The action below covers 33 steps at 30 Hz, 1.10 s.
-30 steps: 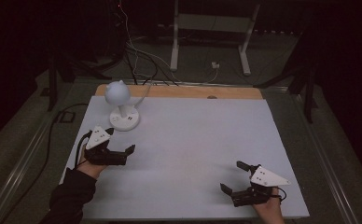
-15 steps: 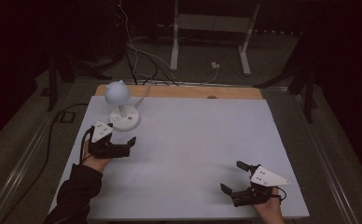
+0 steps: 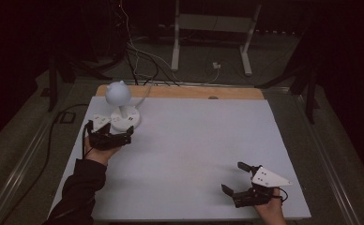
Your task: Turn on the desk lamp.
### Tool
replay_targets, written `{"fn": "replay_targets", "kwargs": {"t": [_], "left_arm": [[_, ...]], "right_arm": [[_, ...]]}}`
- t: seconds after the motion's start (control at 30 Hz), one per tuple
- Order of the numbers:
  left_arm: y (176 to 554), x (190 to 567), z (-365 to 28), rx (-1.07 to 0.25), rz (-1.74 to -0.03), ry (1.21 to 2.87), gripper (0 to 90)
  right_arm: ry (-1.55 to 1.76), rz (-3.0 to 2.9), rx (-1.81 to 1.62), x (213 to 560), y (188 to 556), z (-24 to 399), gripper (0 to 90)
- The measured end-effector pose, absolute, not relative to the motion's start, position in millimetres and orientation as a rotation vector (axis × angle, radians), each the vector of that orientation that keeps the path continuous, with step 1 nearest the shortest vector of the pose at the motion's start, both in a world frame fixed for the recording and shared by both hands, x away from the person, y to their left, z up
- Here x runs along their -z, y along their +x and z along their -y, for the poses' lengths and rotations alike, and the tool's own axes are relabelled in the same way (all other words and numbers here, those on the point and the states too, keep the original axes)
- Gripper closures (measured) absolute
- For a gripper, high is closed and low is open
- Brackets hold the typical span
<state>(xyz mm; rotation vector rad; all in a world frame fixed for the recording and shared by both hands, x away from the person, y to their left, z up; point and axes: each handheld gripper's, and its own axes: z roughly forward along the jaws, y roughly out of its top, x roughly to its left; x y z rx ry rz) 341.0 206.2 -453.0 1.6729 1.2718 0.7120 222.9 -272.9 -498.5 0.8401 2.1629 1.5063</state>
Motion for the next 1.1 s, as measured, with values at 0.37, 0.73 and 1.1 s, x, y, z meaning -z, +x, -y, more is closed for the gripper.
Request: {"fn": "replay_targets", "kwargs": {"t": [0.37,0.73,1.1], "left_arm": [[360,459,-207,-0.699,-1.338,1.676,5.4],[375,460,-202,-0.751,-1.418,1.704,24.1],[383,463,-200,-0.745,-1.426,1.716,53.5]], "right_arm": [[0.845,-2.154,-1.505,498,223,273,0.0],[0.85,-2.154,-1.51,498,223,274,0.0],[0.857,-2.155,-1.511,499,224,274,0.0]]}}
